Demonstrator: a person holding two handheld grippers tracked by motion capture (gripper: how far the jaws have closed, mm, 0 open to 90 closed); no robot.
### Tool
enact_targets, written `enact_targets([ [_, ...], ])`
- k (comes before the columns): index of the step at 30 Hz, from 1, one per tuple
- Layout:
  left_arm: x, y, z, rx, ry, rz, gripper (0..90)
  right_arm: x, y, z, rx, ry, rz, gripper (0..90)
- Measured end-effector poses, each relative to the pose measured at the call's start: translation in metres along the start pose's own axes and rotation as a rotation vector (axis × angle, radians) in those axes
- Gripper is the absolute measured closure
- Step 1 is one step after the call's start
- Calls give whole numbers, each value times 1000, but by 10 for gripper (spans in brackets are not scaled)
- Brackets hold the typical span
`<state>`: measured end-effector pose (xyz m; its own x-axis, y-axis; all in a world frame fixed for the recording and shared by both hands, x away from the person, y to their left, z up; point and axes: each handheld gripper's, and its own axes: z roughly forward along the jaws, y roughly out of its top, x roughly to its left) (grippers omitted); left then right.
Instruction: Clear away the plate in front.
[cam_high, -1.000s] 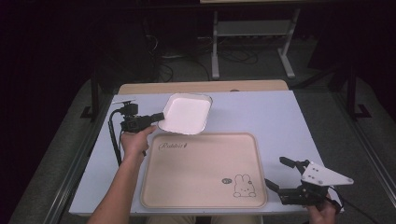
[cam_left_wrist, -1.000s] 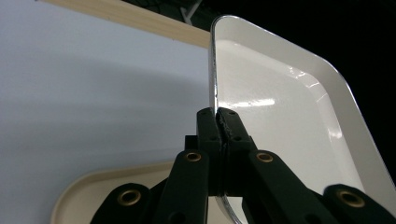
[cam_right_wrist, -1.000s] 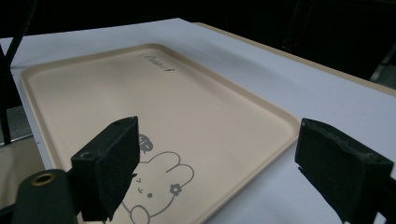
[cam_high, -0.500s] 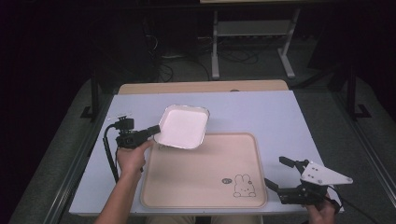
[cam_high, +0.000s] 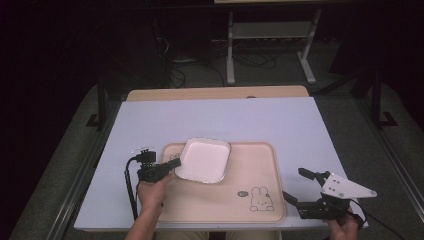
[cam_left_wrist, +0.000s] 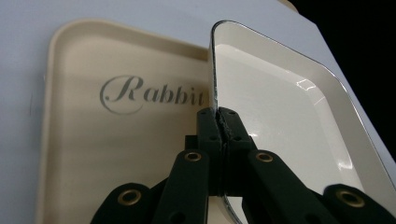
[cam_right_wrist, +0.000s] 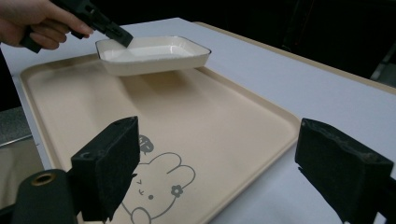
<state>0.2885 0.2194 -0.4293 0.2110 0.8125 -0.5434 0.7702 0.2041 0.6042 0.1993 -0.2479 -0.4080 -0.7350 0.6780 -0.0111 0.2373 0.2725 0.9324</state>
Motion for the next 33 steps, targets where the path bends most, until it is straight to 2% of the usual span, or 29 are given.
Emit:
enact_targets([
  [5,-1,-11,-1,12,17,9,890,0,0,0,1,0,1,131],
  [7,1,-17,-2,15,27,-2,891,0,0,0,-2,3,2,131],
  [12,-3,-24,0,23,55,29,890,0,0,1,-3,11,6,131],
  [13,-6,-29,3,35,106,62,890,0,0,1,-5,12,7,131],
  [14,-7,-31,4,37,117,79,890,0,0,2,-3,13,7,131],
  [16,-9,-35,5,36,129,79,890,0,0,2,2,15,10,131],
  [17,-11,-37,5,46,143,96,889,0,0,2,2,15,9,131],
  [19,-14,-40,4,42,159,95,887,0,0,2,0,14,6,131],
  [22,-20,-43,3,44,201,121,872,-1,0,2,-3,15,10,131],
  [27,-26,-48,3,52,204,130,783,-1,0,2,-9,22,13,131],
  [28,-27,-49,2,54,208,144,766,-1,0,2,-9,23,14,131],
  [30,-28,-50,2,53,210,152,766,-1,0,2,-7,23,17,131],
  [33,-28,-51,1,53,197,143,746,-1,-1,2,-7,21,21,131],
])
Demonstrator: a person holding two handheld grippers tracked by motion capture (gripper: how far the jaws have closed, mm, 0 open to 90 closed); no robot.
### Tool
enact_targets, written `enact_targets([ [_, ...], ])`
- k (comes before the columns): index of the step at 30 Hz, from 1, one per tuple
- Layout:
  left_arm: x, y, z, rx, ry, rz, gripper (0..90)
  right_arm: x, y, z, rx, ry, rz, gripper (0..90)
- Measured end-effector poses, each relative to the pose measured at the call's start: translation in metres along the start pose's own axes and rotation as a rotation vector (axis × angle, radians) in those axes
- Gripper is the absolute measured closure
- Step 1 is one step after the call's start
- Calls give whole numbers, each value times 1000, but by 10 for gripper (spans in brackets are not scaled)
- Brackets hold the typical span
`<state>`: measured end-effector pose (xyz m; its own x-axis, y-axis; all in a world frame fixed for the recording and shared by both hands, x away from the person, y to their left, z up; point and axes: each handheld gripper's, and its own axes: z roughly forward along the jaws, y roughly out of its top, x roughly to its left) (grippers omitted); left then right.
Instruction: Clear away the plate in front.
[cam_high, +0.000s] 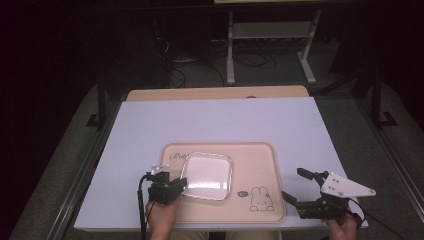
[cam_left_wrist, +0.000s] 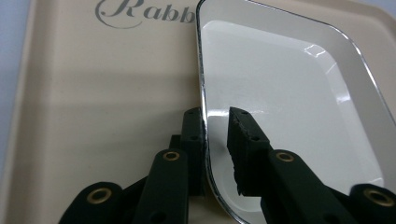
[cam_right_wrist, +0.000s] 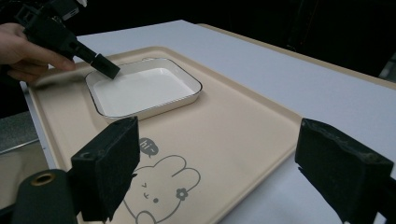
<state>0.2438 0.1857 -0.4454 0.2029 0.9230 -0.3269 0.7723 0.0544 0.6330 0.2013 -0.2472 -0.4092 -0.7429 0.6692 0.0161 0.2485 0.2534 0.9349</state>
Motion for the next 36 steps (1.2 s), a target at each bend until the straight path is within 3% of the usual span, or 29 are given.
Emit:
enact_targets([
  [5,-3,-4,-2,7,-31,9,715,0,0,-1,-8,1,4,131],
  [18,-11,-12,-2,-26,-35,48,715,1,0,-1,1,-2,-10,131],
  [36,-14,-13,-2,-16,-37,96,753,2,0,-2,-1,2,-12,131],
])
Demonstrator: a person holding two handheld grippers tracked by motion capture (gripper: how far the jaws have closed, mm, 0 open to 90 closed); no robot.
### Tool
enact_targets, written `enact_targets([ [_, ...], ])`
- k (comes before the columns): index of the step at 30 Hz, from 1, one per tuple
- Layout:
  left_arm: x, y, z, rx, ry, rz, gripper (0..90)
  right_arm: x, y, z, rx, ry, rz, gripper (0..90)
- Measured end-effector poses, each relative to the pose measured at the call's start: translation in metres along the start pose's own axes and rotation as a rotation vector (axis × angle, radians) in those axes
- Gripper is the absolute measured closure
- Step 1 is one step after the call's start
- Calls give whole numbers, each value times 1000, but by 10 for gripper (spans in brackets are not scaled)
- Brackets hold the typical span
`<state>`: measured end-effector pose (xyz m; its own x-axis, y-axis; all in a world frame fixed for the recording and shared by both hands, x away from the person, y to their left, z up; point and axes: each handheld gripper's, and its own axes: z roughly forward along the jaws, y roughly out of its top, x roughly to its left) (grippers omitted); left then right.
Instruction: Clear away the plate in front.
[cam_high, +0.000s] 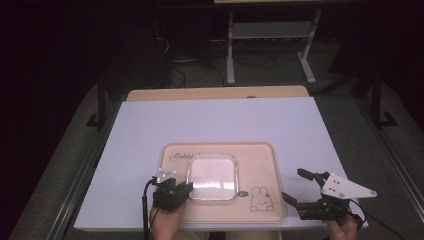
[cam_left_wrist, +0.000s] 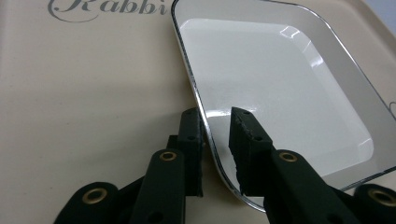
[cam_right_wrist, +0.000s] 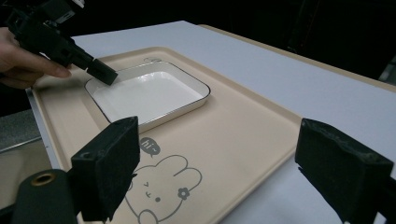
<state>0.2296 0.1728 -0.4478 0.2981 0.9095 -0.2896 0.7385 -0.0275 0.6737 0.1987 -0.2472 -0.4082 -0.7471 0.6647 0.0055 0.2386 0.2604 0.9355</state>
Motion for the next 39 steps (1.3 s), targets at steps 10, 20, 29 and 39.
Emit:
enact_targets([
  [10,0,3,-1,-11,6,23,788,0,0,0,0,-1,4,131],
  [20,2,2,-1,-10,-5,23,792,0,0,0,0,-3,6,131],
  [29,8,9,-12,-46,-30,43,737,-1,-1,1,7,-4,4,131],
  [39,9,15,-19,-63,-52,109,717,-1,-1,2,19,-11,12,131],
])
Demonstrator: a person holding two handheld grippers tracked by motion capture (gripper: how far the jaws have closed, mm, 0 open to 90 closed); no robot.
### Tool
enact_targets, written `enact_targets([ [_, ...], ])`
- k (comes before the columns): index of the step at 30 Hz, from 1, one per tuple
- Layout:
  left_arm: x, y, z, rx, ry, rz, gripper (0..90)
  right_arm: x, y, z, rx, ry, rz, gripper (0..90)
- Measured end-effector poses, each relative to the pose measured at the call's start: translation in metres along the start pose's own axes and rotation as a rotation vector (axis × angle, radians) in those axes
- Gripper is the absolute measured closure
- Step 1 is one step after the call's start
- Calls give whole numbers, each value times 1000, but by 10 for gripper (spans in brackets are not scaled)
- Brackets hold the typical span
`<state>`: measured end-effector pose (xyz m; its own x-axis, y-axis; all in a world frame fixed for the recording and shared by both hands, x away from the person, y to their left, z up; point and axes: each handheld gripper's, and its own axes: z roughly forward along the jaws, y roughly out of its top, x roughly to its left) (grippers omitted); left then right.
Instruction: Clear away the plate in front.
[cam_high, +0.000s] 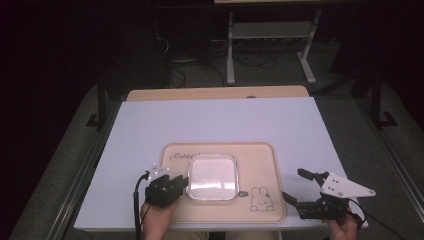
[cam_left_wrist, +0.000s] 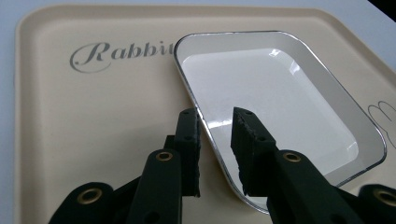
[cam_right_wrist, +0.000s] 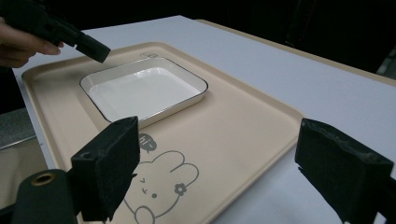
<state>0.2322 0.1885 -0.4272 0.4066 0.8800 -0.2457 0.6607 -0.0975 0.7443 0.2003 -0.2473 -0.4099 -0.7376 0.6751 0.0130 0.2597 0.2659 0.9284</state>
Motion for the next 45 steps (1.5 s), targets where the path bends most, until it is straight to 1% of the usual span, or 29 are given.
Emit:
enact_targets([
  [2,0,3,-1,-2,3,25,717,0,0,1,2,-1,-2,131],
  [3,0,4,-1,-5,-2,28,715,0,0,1,5,-1,-2,131],
  [4,0,6,-2,-4,-7,41,713,0,0,2,8,-1,-2,131],
  [5,0,6,-2,-4,-7,41,711,0,0,2,8,-1,-2,131],
  [8,3,11,-2,-22,-36,75,703,0,0,3,11,-5,-6,131],
  [9,3,12,-2,-18,-35,84,703,0,0,3,12,-5,-6,131],
  [10,3,12,-2,-18,-35,84,703,0,0,3,15,-4,-5,131],
  [11,5,13,-2,-15,-42,93,703,0,0,3,16,-5,-9,131],
  [12,6,14,-2,-26,-59,101,701,0,0,3,16,-8,-11,131],
  [17,9,17,-4,-38,-83,131,690,0,0,3,22,-12,-6,131],
  [19,10,19,-5,-42,-110,138,686,-1,0,3,22,-13,-4,131],
  [20,12,21,-7,-46,-131,151,677,-1,0,3,19,-18,1,131],
  [21,12,21,-7,-46,-131,151,673,-1,0,3,19,-18,1,131],
  [23,14,24,-9,-56,-154,169,671,-1,0,3,17,-17,3,131],
  [24,15,26,-11,-61,-172,181,662,-1,0,3,19,-18,2,131],
  [25,16,26,-13,-63,-178,188,657,-1,0,3,20,-17,2,131],
  [26,16,26,-13,-63,-178,188,655,-1,0,3,20,-17,2,131],
  [30,19,31,-20,-80,-199,227,634,-1,0,4,25,-18,-1,131],
  [31,19,31,-20,-80,-199,227,630,-1,0,4,26,-19,0,131],
  [34,22,34,-25,-87,-208,256,622,-2,0,4,26,-22,0,131],
  [35,22,34,-25,-87,-208,256,620,-2,0,4,26,-22,0,131],
  [38,26,35,-28,-92,-213,274,620,-2,-1,4,26,-25,4,131],
  [40,28,36,-29,-89,-217,281,609,-3,-1,4,26,-26,6,131],
  [45,33,36,-33,-106,-234,297,572,-3,-1,4,29,-29,11,131],
])
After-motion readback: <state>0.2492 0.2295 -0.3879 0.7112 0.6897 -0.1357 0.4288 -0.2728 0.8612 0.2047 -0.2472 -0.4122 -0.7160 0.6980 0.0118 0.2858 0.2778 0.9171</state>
